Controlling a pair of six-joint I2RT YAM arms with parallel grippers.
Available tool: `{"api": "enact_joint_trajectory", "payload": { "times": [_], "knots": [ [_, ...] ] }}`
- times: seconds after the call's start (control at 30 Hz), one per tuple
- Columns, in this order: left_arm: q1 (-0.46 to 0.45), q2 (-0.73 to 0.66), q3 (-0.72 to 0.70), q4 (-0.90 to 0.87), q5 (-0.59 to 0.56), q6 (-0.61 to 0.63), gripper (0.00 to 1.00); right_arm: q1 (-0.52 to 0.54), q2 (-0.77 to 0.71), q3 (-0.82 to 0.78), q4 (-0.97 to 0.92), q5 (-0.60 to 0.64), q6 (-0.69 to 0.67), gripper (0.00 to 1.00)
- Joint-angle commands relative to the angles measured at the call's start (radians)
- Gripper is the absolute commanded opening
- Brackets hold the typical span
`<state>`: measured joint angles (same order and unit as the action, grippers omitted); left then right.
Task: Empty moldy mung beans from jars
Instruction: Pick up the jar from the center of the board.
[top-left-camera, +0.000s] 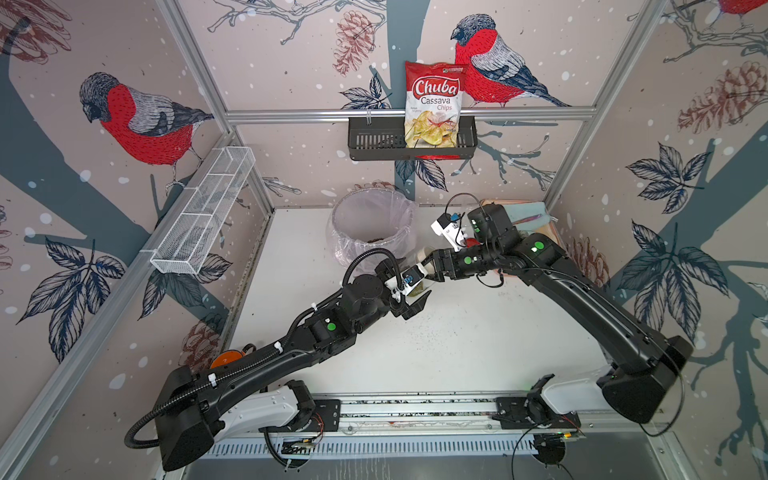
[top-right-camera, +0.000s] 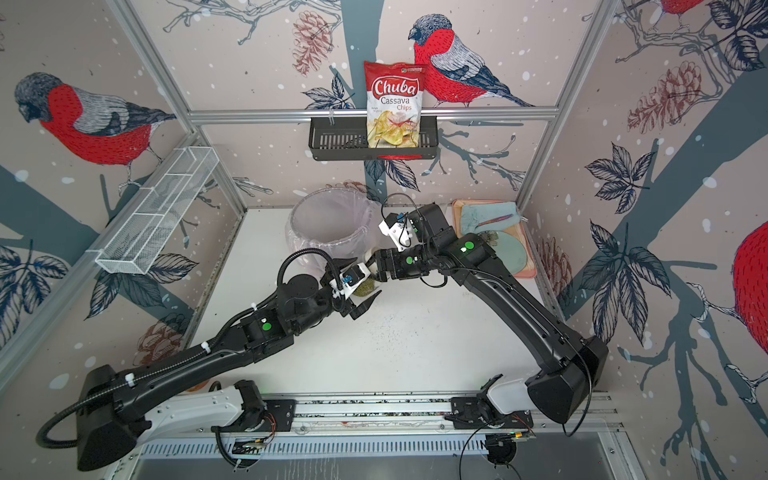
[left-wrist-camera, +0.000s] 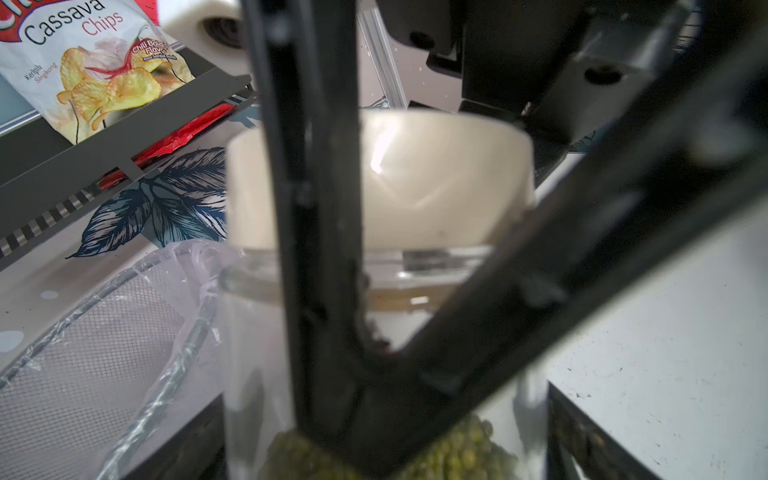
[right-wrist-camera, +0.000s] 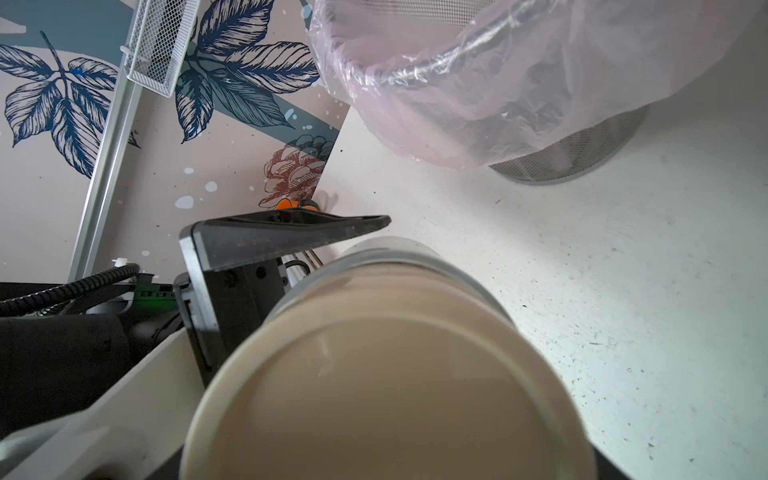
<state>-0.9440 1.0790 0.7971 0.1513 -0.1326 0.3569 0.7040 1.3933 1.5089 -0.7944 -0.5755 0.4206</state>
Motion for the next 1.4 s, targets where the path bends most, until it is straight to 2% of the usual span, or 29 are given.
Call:
{"api": "enact_joint_trajectory", "payload": {
  "times": [0.0,0.83,0.97,1.37],
  "knots": [
    [0.004,0.009,0.022,0.028,-0.019,-0.028,0.98,0.007,-0.016,-0.001,0.095,-0.008,0.011,0.64],
    [0.010,-0.008,0.042,-0.028,-0.032,-0.036,0.97,0.010,-0.019,0.007,0.101,0.028,0.008,0.64],
    [0.010,-0.008,0.046,-0.066,-0.038,-0.023,0.97,0.010,-0.013,0.023,0.080,0.025,0.000,0.64],
    [0.009,0.007,0.048,-0.034,-0.045,-0.022,0.97,0.014,0.004,0.029,0.083,-0.007,-0.004,0.64]
  ]
}}
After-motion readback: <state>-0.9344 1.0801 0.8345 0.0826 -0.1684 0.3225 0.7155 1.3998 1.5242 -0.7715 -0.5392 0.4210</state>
